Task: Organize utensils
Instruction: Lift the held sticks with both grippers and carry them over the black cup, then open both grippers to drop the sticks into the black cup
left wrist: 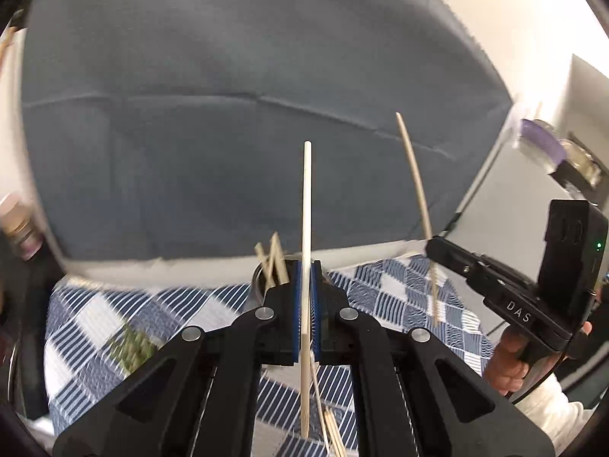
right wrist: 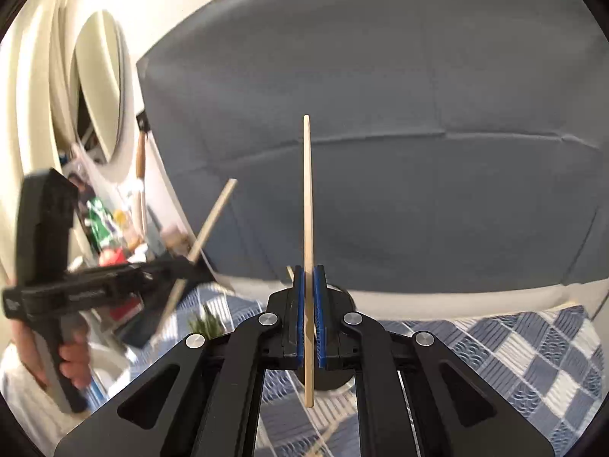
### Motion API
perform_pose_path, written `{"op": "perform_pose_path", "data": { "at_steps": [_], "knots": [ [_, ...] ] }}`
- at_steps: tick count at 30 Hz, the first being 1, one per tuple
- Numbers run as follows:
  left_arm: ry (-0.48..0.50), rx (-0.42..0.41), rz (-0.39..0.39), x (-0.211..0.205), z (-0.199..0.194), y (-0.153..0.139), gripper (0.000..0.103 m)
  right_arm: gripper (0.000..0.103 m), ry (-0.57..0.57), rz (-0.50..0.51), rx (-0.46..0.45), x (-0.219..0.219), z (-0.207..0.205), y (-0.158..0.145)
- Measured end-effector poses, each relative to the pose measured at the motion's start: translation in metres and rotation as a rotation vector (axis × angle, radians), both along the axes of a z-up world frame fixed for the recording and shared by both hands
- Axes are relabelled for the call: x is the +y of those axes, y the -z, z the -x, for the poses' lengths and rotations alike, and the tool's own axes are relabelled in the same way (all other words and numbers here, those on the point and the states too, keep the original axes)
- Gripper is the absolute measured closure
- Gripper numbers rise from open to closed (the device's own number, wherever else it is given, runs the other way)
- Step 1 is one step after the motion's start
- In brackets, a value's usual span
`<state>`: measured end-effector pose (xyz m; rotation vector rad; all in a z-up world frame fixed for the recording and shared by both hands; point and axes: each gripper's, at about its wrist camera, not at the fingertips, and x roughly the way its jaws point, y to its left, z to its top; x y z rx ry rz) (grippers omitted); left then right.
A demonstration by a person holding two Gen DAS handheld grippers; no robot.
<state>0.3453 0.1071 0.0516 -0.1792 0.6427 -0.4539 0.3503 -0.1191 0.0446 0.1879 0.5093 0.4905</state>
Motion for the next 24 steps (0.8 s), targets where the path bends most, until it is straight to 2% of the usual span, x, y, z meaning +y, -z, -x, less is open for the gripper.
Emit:
{"op": "perform_pose_path", "data": {
  "at_steps": [6, 10, 19, 24],
  "knots": [
    [0.093, -0.036, 0.067, -0.003, -0.034, 0.008, 0.098, 0.098, 0.012, -0.055, 0.021, 0.012, -0.026, 0.009],
    [0.104, -0.070, 0.112, -0.004, -0.051, 0.013, 0.098, 0.098, 0.007, -0.047, 0.017, 0.023, -0.039, 0.020],
    [0.132, -0.121, 0.216, -0.009, -0.078, 0.034, 0.098, 0.098, -0.018, -0.115, 0.021, 0.033, -0.074, 0.045],
    [0.120, -0.104, 0.277, -0.009, -0.091, 0.050, 0.098, 0.098, -0.034, -0.112, 0.048, 0.038, -0.093, 0.063]
  ]
}}
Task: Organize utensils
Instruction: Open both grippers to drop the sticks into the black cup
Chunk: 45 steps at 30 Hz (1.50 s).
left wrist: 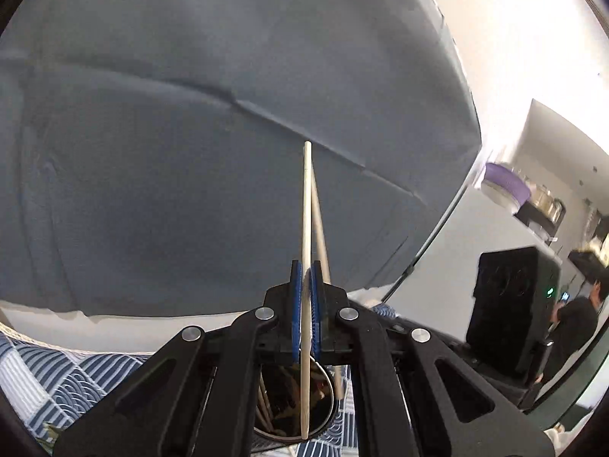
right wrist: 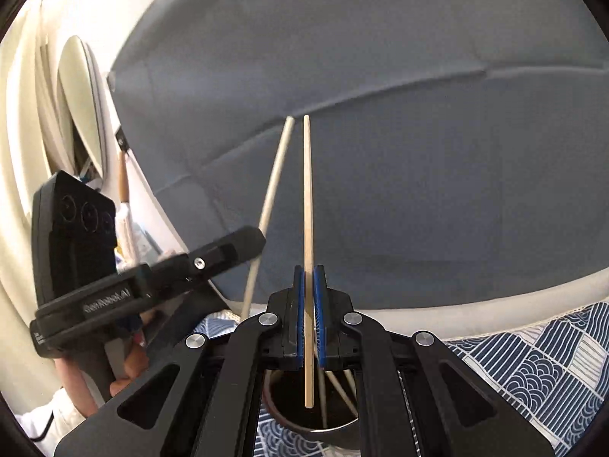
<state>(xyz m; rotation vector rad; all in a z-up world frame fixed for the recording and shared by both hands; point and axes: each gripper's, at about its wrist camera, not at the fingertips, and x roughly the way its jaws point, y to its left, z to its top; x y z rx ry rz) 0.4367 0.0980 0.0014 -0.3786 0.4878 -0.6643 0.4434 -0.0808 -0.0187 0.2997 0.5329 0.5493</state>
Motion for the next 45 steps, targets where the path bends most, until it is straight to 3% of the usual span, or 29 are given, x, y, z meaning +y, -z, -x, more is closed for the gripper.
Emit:
{"op": "perform_pose_path", "data": {
  "at_steps": [13, 22, 27, 34, 36, 37, 41, 43, 45],
  "knots": [
    [-0.018, -0.097, -0.094, -0.017, 0.008, 0.026, 0.098, 0.098, -0.047, 0.039, 0.038, 0.014, -0.013, 0.034],
    [-0.045, -0.028, -0.048, -0.005, 0.015, 0.057, 0.098, 0.098, -0.055, 0.145, 0.054, 0.022, 0.004, 0.044],
    [-0.053, -0.009, -0.041, 0.003, 0.024, 0.059, 0.097, 0.098, -0.052, 0.209, 0.063, 0.015, 0.018, 0.049],
    [-0.069, -0.002, -0.029, 0.021, 0.034, 0.051, 0.062, 0.095, -0.019, 0.262, 0.072, 0.007, 0.041, 0.040],
    [-0.064, 0.000, -0.029, 0.020, 0.037, 0.047, 0.043, 0.094, -0.003, 0.287, 0.069, 0.002, 0.048, 0.035],
    [-0.070, -0.007, -0.037, 0.021, 0.041, 0.044, 0.041, 0.091, 0.005, 0.296, 0.067, 0.000, 0.051, 0.033],
    [-0.058, -0.015, -0.059, 0.022, 0.054, 0.036, 0.029, 0.059, 0.045, 0.333, 0.055, -0.011, 0.071, 0.025],
    [-0.044, -0.012, -0.079, 0.021, 0.062, 0.032, 0.025, 0.055, 0.057, 0.350, 0.065, -0.014, 0.081, 0.024],
    [-0.042, -0.014, -0.109, 0.020, 0.069, 0.029, 0.018, 0.041, 0.059, 0.353, 0.083, -0.019, 0.093, 0.025]
  ]
}}
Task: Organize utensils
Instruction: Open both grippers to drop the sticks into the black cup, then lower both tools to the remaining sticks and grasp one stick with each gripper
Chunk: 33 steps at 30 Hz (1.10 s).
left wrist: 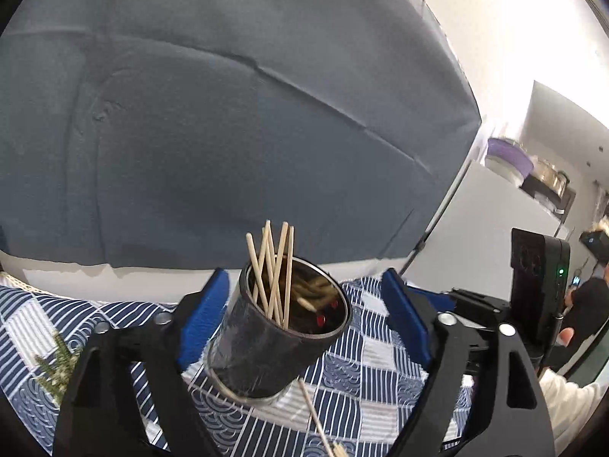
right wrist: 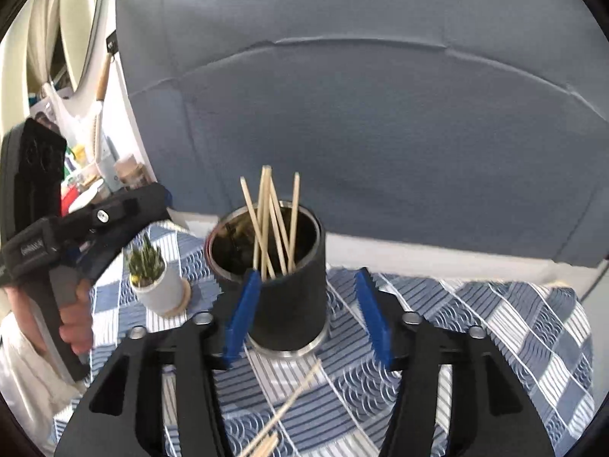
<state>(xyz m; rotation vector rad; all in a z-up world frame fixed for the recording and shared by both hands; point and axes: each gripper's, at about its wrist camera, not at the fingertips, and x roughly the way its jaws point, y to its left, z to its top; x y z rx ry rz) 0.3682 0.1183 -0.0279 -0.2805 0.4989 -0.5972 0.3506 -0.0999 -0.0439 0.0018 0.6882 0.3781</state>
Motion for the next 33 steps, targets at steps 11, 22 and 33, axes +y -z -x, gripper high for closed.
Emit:
{"op": "perform_pose_path", "data": {
  "at_steps": [11, 22, 33],
  "knots": [
    [0.002, 0.082, -0.093, -0.008, 0.023, 0.020, 0.006, 0.019, 0.066, 0.031, 0.072, -0.016, 0.061, 0.030],
    [0.076, 0.222, -0.249, -0.051, 0.035, 0.078, 0.006, 0.018, 0.098, 0.048, 0.191, -0.021, 0.107, 0.074],
    [0.052, 0.370, -0.335, -0.059, 0.050, 0.118, 0.006, 0.018, 0.041, 0.087, 0.341, 0.002, 0.125, 0.126]
  ]
}}
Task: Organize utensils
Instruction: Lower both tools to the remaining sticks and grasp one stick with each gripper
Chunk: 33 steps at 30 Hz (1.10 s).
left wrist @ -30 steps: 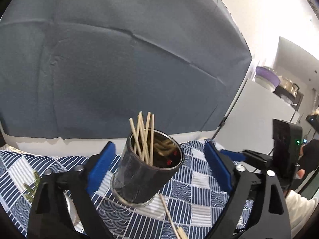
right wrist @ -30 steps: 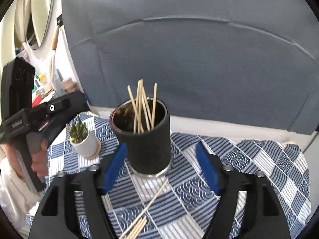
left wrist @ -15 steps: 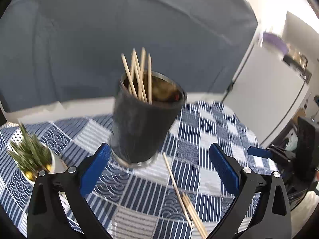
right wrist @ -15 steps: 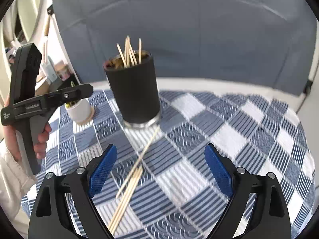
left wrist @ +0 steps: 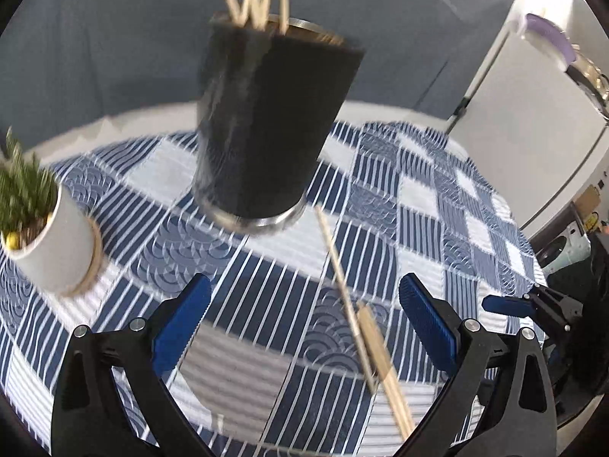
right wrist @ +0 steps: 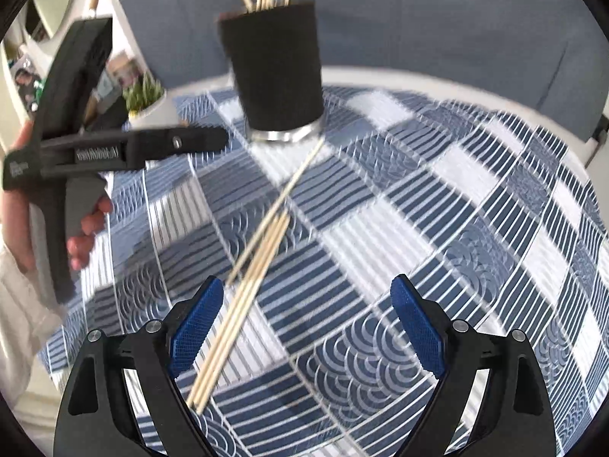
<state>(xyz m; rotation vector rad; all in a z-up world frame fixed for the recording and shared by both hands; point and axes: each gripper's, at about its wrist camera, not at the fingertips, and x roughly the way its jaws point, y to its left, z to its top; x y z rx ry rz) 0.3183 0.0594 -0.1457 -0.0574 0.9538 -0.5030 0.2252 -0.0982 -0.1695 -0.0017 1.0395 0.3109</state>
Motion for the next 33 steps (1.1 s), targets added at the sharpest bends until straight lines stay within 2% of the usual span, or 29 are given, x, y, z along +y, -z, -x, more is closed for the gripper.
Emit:
{"op": "perform_pose_path", "data": {
  "at_steps": [7, 11, 14, 17, 20, 23, 26, 33],
  "knots": [
    [-0.038, 0.076, -0.062, 0.018, 0.028, 0.020, 0.006, 0.018, 0.023, -0.003, 0.084, 0.006, 0.004, 0.031],
    [-0.080, 0.114, -0.063, 0.030, 0.046, 0.030, 0.006, 0.018, 0.045, 0.011, 0.120, 0.009, 0.001, 0.042],
    [-0.109, 0.134, -0.067, 0.037, 0.058, 0.034, 0.006, 0.016, 0.056, 0.018, 0.114, 0.012, 0.000, 0.043],
    [-0.137, 0.148, -0.082, 0.042, 0.074, 0.036, 0.006, 0.016, 0.049, 0.067, 0.113, 0.019, -0.001, 0.045],
    [-0.148, 0.151, -0.099, 0.043, 0.084, 0.034, 0.006, 0.015, 0.061, 0.076, 0.131, 0.020, -0.003, 0.045],
    [-0.148, 0.141, -0.119, 0.039, 0.094, 0.033, 0.006, 0.012, 0.132, 0.086, 0.170, 0.018, -0.007, 0.046],
    [-0.144, 0.136, -0.133, 0.034, 0.101, 0.033, 0.006, 0.009, 0.165, 0.140, 0.207, 0.029, -0.015, 0.047],
    [-0.117, 0.122, -0.147, 0.025, 0.102, 0.033, 0.006, 0.009, 0.209, 0.127, 0.273, 0.014, -0.029, 0.046]
  ]
}}
